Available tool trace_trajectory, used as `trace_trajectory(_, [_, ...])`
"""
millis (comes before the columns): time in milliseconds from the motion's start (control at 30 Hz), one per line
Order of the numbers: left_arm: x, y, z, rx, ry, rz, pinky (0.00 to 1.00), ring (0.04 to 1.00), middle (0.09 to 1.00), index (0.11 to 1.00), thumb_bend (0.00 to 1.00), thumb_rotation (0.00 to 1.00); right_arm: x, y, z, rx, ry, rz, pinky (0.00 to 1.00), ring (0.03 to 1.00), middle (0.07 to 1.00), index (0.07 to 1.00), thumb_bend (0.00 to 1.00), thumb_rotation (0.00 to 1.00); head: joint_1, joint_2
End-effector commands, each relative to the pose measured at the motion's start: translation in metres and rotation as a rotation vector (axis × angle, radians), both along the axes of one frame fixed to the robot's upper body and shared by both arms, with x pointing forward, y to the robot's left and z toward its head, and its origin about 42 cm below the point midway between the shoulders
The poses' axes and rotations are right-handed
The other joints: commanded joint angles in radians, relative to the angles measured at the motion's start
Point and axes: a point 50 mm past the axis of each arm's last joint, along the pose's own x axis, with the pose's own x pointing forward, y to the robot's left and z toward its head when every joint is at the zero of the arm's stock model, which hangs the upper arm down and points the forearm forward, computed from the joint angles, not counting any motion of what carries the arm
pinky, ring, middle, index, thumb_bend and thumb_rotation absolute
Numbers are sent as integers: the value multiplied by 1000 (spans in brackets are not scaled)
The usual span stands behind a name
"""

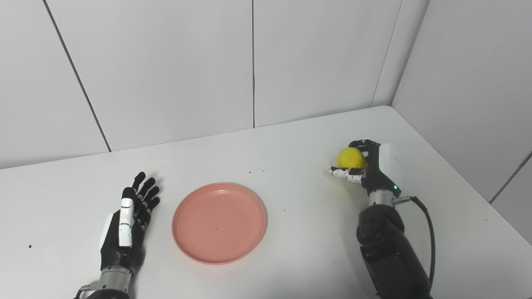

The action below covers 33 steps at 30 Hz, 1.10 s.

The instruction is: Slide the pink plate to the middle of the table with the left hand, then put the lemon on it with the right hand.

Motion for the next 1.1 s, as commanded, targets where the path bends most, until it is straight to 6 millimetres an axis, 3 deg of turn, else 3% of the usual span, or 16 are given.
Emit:
trace_trajectory(0, [-1,-2,1,-7,-16,-5,934,928,937,936,609,1000,2,7,29,-31,-145,31,377,457,485,533,500,0,1,0])
trace_trajectory(433, [-4,-9,4,-1,-30,15,912,911,921,918,585,1000,-13,46,57,37,-304,200,380,457,487,538,500,0,53,10])
trace_trajectory(600, [-6,-16,4,-10,-19,52,879,885,893,888,588,1000,-17,61,64,60,-337,362,373,455,489,552,501,0,94,15])
trace_trajectory(667, [-7,-19,4,-6,-21,57,876,881,887,881,596,1000,-17,68,63,71,-343,434,223,446,487,548,519,0,102,15])
trace_trajectory(767, [-10,-22,5,-7,-22,61,872,879,885,880,603,1000,-15,84,61,80,-344,517,180,444,485,547,525,0,121,18])
trace_trajectory(900, [-12,-27,5,-1,-25,74,872,877,884,877,616,987,-16,104,56,113,-322,604,220,446,487,545,523,0,180,17])
trace_trajectory(967, [-13,-29,4,19,-29,81,858,869,877,869,624,978,-17,114,52,121,-315,643,309,414,524,545,517,0,203,16])
trace_trajectory(1067, [-14,-32,4,36,-33,71,868,880,885,881,638,999,-18,125,48,124,-304,682,294,439,500,547,520,0,207,13])
